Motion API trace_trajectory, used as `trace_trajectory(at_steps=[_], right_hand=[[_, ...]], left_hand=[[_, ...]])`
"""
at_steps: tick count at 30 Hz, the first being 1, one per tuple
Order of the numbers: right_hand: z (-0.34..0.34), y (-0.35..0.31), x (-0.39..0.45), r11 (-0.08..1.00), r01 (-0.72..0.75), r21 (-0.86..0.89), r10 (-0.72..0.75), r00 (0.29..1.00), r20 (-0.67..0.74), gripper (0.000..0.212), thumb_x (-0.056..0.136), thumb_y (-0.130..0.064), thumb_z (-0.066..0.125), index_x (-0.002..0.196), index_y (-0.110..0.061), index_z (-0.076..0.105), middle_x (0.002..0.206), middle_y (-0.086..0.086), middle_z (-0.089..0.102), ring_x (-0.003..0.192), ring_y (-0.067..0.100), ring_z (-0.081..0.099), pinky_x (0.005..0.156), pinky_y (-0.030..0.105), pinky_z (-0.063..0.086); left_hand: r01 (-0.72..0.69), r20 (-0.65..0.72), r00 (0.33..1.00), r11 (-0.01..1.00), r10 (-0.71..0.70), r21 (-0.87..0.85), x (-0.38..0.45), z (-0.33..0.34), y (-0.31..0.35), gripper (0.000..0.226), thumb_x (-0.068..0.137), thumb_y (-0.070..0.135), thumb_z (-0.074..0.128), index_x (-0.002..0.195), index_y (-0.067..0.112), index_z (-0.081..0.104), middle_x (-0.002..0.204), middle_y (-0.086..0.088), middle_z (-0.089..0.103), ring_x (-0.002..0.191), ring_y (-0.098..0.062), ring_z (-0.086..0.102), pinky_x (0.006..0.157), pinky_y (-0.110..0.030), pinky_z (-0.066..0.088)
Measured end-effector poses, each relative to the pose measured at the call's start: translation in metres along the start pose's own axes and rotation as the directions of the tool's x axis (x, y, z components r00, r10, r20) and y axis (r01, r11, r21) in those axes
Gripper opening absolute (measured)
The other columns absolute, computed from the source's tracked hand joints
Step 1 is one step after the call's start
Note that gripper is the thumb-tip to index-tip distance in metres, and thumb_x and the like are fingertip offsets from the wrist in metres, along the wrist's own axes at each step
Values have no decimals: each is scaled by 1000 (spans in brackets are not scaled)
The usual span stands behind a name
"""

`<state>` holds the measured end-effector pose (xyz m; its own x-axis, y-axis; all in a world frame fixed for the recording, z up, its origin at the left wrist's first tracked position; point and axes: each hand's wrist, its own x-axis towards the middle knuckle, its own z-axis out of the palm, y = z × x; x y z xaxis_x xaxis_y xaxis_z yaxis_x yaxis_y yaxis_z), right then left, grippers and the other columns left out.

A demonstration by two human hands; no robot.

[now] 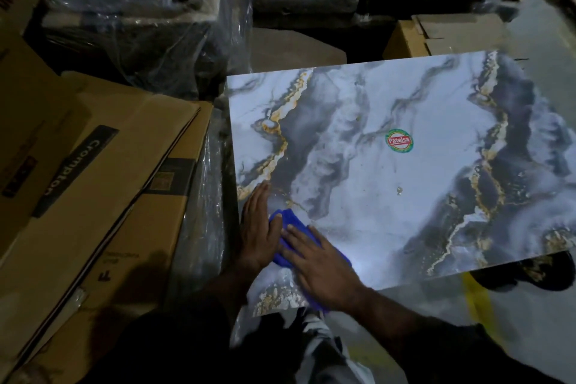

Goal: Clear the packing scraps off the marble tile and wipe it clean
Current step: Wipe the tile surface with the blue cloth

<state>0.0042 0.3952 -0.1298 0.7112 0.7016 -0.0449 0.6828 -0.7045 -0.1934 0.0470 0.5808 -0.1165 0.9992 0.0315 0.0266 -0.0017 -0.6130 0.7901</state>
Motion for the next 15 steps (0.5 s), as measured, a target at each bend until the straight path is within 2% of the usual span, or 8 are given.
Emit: trace_trajectory(at_steps=[1, 3, 5, 7, 8, 10, 12, 15], right_hand=[[-5, 16, 0, 999, -50, 0, 50, 998, -22, 65, 95, -31, 44, 158, -23, 31, 166, 4, 25, 155, 20, 18, 125, 48, 12], [-15, 48, 9, 963, -262, 56, 266, 961, -81, 66, 92, -29, 44, 157, -18, 36, 165, 9, 27, 153, 26, 25, 121, 54, 20], [-24, 73, 36, 889, -451, 80, 457, 884, -98, 65, 96, -27, 43, 158, -14, 30, 166, 12, 22, 155, 29, 17, 121, 58, 19], [-28, 82, 71, 831, -550, 79, 555, 829, -72, 64, 103, -30, 39, 162, -15, 18, 169, 13, 8, 157, 28, 3, 125, 56, 9], [-29, 80, 88, 826, -556, 94, 562, 826, -49, 65, 105, -35, 36, 162, -16, 12, 169, 12, 3, 157, 27, -2, 126, 54, 3], [-29, 64, 108, 889, -443, 112, 447, 895, -7, 67, 106, -44, 34, 162, -20, 7, 169, 9, -3, 156, 24, -8, 126, 52, -1], [-21, 35, 102, 964, -242, 112, 240, 970, 27, 67, 105, -46, 34, 162, -21, 10, 169, 7, 1, 156, 21, -9, 126, 52, 5], [-11, 13, 57, 987, -123, 106, 120, 992, 32, 60, 108, -46, 26, 161, -19, 21, 169, 4, 8, 157, 17, -5, 126, 49, 11]], left_hand=[[9, -22, 1000, 1000, -9, -2, 0, 1, 0, 72, 93, 41, 32, 154, 4, 34, 162, -11, 34, 151, -24, 31, 124, -42, 25], [24, -35, 999, 1000, -24, 17, 0, 4, 2, 72, 92, 39, 36, 155, 5, 34, 163, -10, 33, 151, -23, 30, 124, -41, 25], [29, -36, 999, 999, -28, 44, 0, 6, 2, 70, 92, 35, 38, 156, 6, 33, 163, -9, 32, 152, -22, 29, 124, -41, 25], [24, -44, 999, 998, -21, 59, 1, 6, 1, 70, 92, 35, 38, 155, 6, 35, 163, -9, 34, 151, -23, 30, 123, -42, 26], [16, -47, 999, 998, -13, 62, 2, 6, 1, 71, 91, 37, 36, 154, 5, 36, 162, -10, 35, 151, -24, 31, 123, -43, 26], [19, -61, 998, 998, -15, 55, 5, 7, 2, 74, 89, 41, 33, 152, 3, 40, 159, -13, 39, 148, -27, 35, 123, -42, 27], [65, -111, 992, 997, -60, 41, 8, 7, 4, 73, 89, 42, 30, 150, 2, 43, 153, -16, 44, 142, -27, 41, 120, -37, 30], [105, -239, 965, 994, -105, -13, 17, 4, 9, 62, 95, 38, 32, 142, 2, 51, 140, -17, 50, 128, -25, 50, 110, -32, 38]])
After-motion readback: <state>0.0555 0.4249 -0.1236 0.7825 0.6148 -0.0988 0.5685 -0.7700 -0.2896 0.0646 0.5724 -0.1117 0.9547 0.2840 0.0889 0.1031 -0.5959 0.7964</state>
